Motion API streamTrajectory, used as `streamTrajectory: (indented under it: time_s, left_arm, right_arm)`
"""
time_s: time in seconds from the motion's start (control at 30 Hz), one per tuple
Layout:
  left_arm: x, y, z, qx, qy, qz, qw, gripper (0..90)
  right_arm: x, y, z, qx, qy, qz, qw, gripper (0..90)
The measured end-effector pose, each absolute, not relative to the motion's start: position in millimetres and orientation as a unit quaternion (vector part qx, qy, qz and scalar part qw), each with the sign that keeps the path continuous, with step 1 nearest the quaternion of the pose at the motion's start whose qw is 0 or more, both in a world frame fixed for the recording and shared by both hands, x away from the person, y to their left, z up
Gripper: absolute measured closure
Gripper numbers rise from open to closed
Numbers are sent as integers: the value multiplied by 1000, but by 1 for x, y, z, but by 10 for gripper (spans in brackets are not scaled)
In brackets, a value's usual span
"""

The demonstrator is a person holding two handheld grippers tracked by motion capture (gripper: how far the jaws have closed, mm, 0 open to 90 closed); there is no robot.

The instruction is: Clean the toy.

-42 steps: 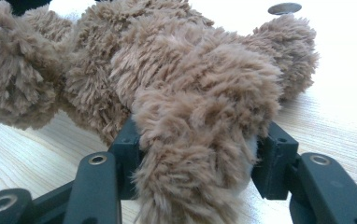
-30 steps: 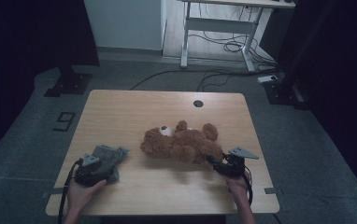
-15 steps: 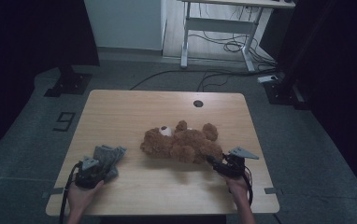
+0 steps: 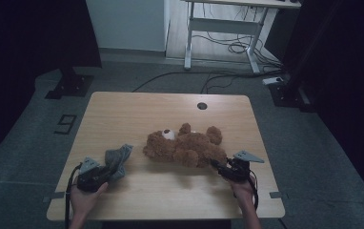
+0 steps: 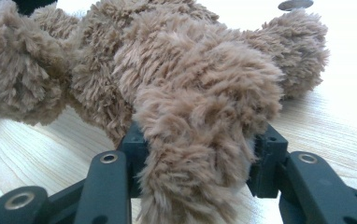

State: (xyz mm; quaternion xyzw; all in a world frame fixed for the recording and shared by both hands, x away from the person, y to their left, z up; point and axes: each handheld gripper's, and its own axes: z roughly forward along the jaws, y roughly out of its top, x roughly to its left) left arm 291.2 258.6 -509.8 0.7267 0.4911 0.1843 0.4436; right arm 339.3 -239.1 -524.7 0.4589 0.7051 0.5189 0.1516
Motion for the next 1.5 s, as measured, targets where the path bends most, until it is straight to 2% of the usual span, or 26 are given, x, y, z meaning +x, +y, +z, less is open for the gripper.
streamTrajectory:
  time_s: [0.2, 0.47, 0.5, 0.83, 1.0, 1.2, 1.37, 1.5]
  left_arm:
    - [299, 241, -486, 726, 463, 180, 475, 770]
    - [319, 180, -444, 756, 384, 171, 502, 769]
    - [325, 161, -436, 766, 366, 171, 500, 769]
    - [359, 87, -432, 800, 337, 151, 472, 767]
    - [376, 78, -454, 815, 354, 124, 442, 764]
    - [374, 85, -466, 807, 360, 124, 452, 759]
    - [370, 94, -469, 805, 367, 122, 449, 760]
    - [368, 105, -473, 800, 374, 113, 455, 760]
  right_arm:
    - [339, -240, -525, 456, 706, 521, 150, 532]
    - [340, -240, -526, 457, 706, 521, 146, 532]
    - [341, -240, -527, 457, 705, 522, 145, 532]
    - [342, -240, -527, 457, 705, 523, 144, 532]
    - [343, -240, -528, 460, 704, 523, 141, 531]
    - [347, -238, -531, 461, 706, 518, 141, 529]
    - [351, -232, -531, 448, 715, 521, 130, 592]
    - [353, -228, -532, 432, 720, 531, 116, 605]
